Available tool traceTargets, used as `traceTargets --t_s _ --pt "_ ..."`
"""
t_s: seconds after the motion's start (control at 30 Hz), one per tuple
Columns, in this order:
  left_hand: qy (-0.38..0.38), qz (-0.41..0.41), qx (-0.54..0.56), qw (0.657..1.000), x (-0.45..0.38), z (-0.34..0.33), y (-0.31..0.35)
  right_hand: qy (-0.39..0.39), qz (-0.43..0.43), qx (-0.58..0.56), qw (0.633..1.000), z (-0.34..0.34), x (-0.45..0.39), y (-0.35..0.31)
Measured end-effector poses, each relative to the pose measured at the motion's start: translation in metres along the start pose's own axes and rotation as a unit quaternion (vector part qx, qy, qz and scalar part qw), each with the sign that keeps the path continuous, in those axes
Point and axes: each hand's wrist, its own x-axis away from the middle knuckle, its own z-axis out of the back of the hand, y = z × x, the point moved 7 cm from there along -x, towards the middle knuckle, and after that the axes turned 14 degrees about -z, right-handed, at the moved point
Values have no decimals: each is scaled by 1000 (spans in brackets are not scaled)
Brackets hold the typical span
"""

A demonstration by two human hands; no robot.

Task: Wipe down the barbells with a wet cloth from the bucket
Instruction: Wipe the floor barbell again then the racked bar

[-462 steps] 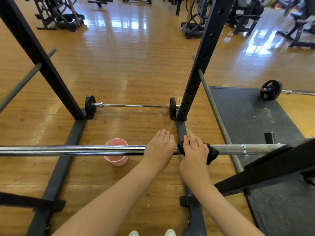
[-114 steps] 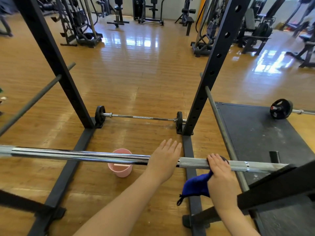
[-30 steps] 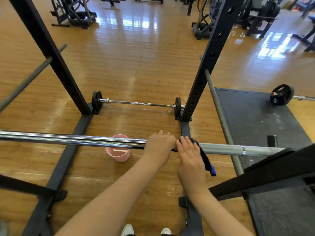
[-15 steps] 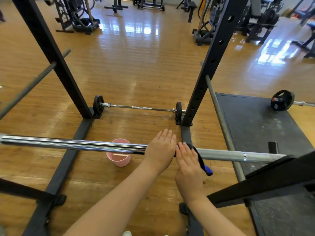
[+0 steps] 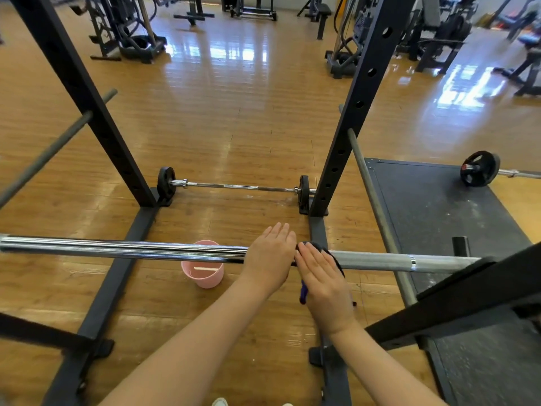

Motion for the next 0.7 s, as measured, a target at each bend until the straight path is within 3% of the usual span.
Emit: traceTargets --t_s 0.07,0.2,0.33,0.47,0.6,0.7 --pt "5 -5 -20 1000 3 -1 0 -15 21 15 1000 9 3 18" --pt "36 -18 -40 998 7 0 2 26 -90 20 995 34 11 58" --pt "73 -16 -63 995 2 5 6 81 -143 24 986 29 13 45" --pt "54 -18 -75 996 0 2 8 70 -123 -9 990 8 9 12" --pt "40 -18 -39 998 -2 -2 3 4 -56 5 998 11 9 22" --pt "-47 -16 20 999 -3 -5 2 15 -134 18 991 33 13 59"
